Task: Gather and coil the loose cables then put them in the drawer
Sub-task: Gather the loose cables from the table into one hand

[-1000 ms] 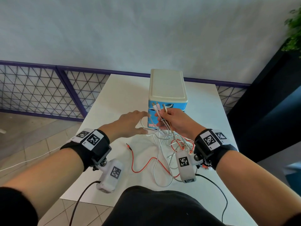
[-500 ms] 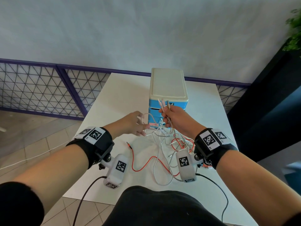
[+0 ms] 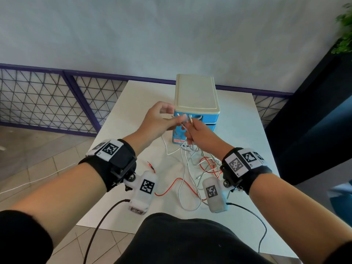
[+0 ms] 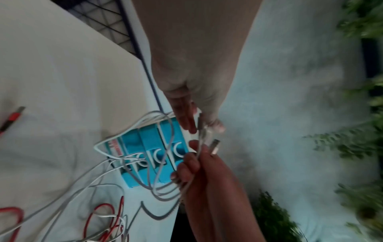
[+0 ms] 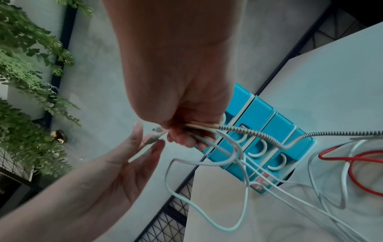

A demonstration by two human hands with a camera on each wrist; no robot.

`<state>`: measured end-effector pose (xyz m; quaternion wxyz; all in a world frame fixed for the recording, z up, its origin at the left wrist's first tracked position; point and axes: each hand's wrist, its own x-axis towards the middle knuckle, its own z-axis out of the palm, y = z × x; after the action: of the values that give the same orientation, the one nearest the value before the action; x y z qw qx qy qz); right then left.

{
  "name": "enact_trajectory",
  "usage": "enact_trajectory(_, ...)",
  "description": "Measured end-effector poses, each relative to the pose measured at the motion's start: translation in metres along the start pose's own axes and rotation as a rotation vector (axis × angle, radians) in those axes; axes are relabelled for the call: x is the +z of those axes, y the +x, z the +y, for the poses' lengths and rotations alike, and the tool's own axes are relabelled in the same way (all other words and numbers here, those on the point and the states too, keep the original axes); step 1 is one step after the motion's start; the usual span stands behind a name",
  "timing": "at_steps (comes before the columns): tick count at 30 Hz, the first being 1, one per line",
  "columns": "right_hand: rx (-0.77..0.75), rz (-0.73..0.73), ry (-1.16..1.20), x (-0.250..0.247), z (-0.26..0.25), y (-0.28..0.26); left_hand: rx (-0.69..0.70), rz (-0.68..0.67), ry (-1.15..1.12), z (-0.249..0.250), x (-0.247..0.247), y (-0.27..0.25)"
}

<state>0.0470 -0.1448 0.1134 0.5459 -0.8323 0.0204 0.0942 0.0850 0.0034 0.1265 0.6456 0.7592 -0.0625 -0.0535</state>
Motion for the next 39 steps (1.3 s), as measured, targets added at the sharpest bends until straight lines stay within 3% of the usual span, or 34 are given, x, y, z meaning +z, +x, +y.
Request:
enact_trajectory(3,0.018,0.049,0.032,-0.006,-0.001,-0.003,-0.064,0.116,-0.013,-0.023,-0.009,0.0)
enact_trajectory(5,0.015,0.045,0.014,-0.011,0.0,-0.005,-0.131,0.116,0.226,-0.054,-0.019,-0.001)
enact_trajectory(11,0.057,0.025,0.037,-0.016,0.002,-0.014,-0.402,-0.358,0.909,-0.127,-0.033,-0.022)
enact_trajectory(14,0.058,0.019,0.06,-0.016,0.0,-0.019,-0.434,-0.49,1.026,-0.14,-0.024,-0.031)
enact_trajectory(17,0.055,-0.002,0.081,-0.015,0.001,-0.02,-0.449,-0.535,1.049,-0.148,-0.014,-0.039)
enact_trajectory(21,0.09,-0.03,0.138,-0.015,0.006,-0.017,-0.536,-0.503,0.924,-0.162,-0.019,-0.043)
enact_trajectory(24,0.123,-0.042,0.162,-0.014,0.003,-0.013,-0.65,-0.353,0.434,-0.146,-0.026,-0.045)
enact_trajectory(26,0.165,-0.057,0.203,-0.013,0.001,-0.009,-0.639,-0.25,0.104,-0.122,-0.03,-0.044)
enact_trajectory(29,0.201,-0.063,0.298,-0.008,-0.004,0.001,-0.502,-0.106,-0.139,-0.075,-0.033,-0.042)
enact_trajectory(33,0.164,-0.074,0.377,0.004,-0.018,0.01,-0.309,-0.078,-0.217,-0.016,-0.029,-0.046)
enact_trajectory(39,0.007,-0.148,0.615,0.017,-0.04,0.013,-0.226,-0.07,-0.142,0.025,-0.011,-0.046)
